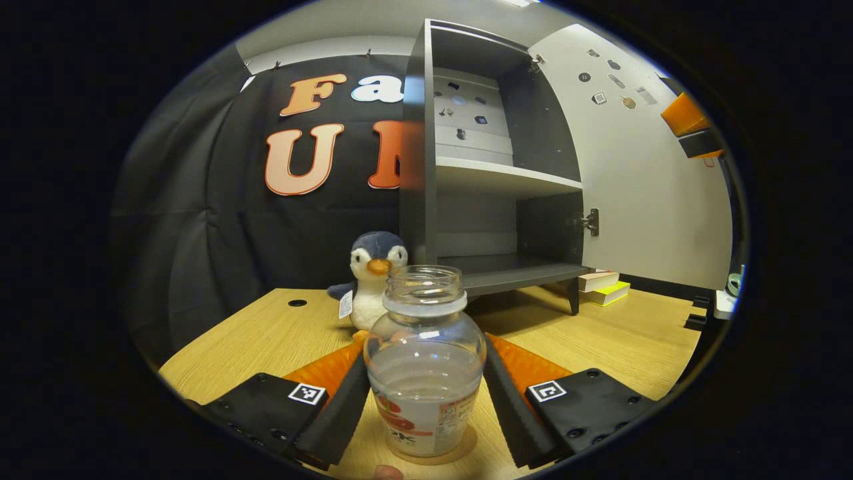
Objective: Open the cabinet door with the right hand, grasp the bottle in the cabinet with the left hand and place it on the coaster, then close the cabinet door with the right hand.
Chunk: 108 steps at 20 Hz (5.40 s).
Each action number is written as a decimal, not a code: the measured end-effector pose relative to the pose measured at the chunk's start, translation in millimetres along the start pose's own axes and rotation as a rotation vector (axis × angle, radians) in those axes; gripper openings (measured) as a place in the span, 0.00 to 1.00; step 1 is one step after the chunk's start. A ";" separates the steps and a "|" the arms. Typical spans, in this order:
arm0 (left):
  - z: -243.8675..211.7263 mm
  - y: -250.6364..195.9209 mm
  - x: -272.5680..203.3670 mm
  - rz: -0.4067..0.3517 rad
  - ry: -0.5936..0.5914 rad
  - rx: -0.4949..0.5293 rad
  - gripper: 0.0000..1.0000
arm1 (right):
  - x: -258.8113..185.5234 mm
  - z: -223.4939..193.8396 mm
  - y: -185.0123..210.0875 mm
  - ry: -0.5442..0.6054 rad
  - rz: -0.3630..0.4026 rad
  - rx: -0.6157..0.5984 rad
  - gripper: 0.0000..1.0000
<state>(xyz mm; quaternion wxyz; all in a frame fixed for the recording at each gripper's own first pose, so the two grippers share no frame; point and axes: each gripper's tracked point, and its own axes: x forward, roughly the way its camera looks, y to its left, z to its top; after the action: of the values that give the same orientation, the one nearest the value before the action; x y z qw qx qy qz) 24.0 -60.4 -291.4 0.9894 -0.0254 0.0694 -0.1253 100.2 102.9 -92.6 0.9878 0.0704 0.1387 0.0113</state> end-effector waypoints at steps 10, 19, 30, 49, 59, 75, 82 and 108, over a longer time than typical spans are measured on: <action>53.5 -2.4 13.8 -0.023 -0.069 0.028 0.95 | -8.6 18.8 -4.6 -0.026 -0.017 -0.004 0.95; 129.9 -24.9 12.0 -0.073 -0.094 0.083 0.95 | -45.8 54.4 -39.3 -0.064 -0.098 -0.019 0.95; 209.7 -52.7 -25.9 0.012 -0.080 0.014 0.94 | -105.2 88.7 -126.8 -0.100 -0.152 -0.003 0.95; 273.6 -55.6 -85.0 0.196 -0.147 -0.010 0.95 | -121.5 130.1 -251.9 -0.196 -0.194 -0.074 0.94; 281.5 -53.3 -105.3 0.251 -0.170 0.009 0.94 | -98.9 143.0 -232.5 -0.219 0.025 0.124 0.96; 283.5 0.3 -77.5 0.232 -0.175 -0.009 0.94 | -46.9 160.7 -116.3 -0.195 0.242 0.206 0.81; 289.4 44.1 -49.8 0.231 -0.190 -0.019 0.94 | -22.8 166.9 -17.7 -0.194 0.346 0.200 0.73; 268.8 161.0 -14.1 0.168 -0.150 -0.045 0.94 | 153.0 155.3 123.0 -0.167 0.208 0.072 0.39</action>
<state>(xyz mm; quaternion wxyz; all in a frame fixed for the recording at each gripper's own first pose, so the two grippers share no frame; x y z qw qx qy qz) 88.4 107.8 -34.6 0.9980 -0.0511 -0.0001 -0.0383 289.8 209.9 31.0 0.9862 0.1207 0.0483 0.1028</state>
